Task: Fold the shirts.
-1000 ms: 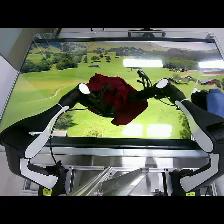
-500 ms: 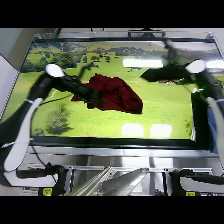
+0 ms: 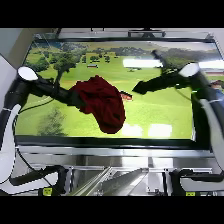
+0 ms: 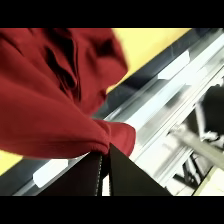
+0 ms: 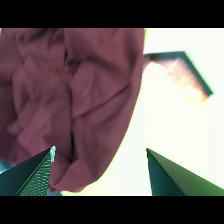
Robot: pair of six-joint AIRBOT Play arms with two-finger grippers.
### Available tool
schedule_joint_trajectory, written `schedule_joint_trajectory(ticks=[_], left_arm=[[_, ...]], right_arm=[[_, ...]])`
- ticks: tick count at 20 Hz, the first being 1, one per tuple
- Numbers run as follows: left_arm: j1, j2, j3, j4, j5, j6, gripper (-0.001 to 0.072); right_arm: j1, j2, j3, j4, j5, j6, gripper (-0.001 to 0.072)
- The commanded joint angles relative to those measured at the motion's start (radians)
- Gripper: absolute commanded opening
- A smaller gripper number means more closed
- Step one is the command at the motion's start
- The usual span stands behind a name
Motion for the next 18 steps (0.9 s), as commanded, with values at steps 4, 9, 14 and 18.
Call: schedule_joint_trajectory(ticks=[4, 9, 14, 18], left_arm=[[0.06, 0.004, -0.252, 0.066, 0.127, 0.063, 0.0018], [0.116, 0.004, -0.322, 0.059, 0.16, 0.082, 0.0017], [0.115, 0.004, -0.324, 0.059, 0.164, 0.082, 0.0018], [0.116, 0.019, -0.254, 0.04, 0.117, 0.081, 0.0017]], right_arm=[[0.295, -0.211, -0.006, -0.003, -0.099, -0.052, 0.0656], [0.422, -0.238, -0.006, -0.025, -0.117, -0.156, 0.0654], [0.427, -0.264, -0.004, -0.05, -0.168, -0.154, 0.0056], [0.391, -0.18, 0.031, -0.049, -0.14, -0.125, 0.0013]])
